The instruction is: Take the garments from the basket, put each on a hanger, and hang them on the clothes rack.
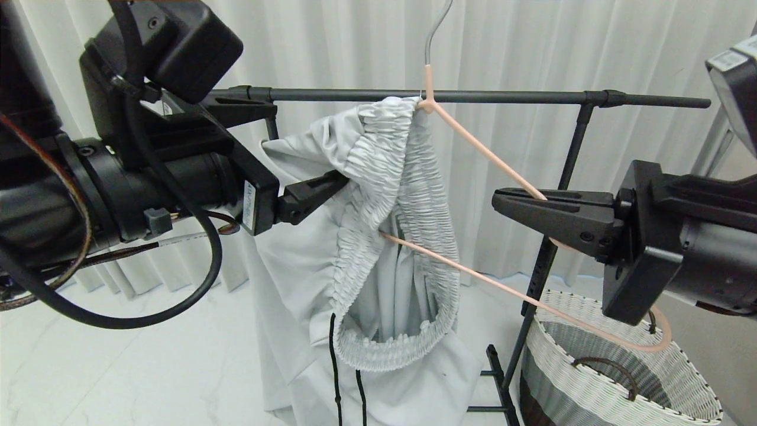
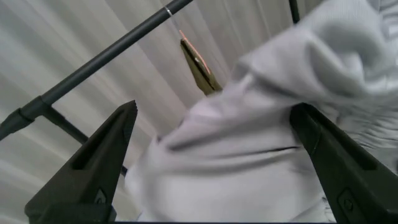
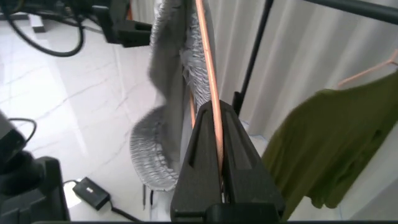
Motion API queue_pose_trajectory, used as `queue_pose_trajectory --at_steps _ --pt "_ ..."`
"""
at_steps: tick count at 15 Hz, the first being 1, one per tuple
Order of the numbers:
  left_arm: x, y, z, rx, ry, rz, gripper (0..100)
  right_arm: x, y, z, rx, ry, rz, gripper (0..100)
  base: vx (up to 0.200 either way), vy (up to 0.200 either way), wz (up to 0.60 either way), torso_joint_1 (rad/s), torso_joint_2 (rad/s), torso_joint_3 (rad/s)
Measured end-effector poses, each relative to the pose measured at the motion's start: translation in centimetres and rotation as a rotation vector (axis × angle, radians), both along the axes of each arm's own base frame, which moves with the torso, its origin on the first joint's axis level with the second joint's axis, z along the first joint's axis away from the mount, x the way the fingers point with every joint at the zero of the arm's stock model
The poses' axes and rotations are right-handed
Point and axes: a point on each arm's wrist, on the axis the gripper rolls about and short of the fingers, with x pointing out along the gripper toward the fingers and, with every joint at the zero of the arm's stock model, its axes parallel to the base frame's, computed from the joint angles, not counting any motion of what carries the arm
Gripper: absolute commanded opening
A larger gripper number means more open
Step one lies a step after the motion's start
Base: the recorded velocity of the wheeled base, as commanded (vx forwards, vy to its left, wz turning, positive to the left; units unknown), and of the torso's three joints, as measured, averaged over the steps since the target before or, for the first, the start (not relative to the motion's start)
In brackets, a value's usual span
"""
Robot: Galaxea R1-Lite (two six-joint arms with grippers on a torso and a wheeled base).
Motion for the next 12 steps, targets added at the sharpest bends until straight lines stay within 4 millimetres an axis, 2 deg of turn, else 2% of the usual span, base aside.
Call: queue_pose_trajectory --at_steps 6,12 --pt "0.3 -0.9 -0.8 0.058 0.000 -0.029 100 -0.9 0.9 -0.6 -0.039 -0.008 0.079 0 0.000 0.000 0.00 0.000 0.00 0.000" --pt "0.3 -1.0 -1.4 0.069 0.014 -0.035 100 -1.2 0.8 -1.0 -0.092 -0.006 0.146 0 0.000 0.000 0.00 0.000 0.00 0.000"
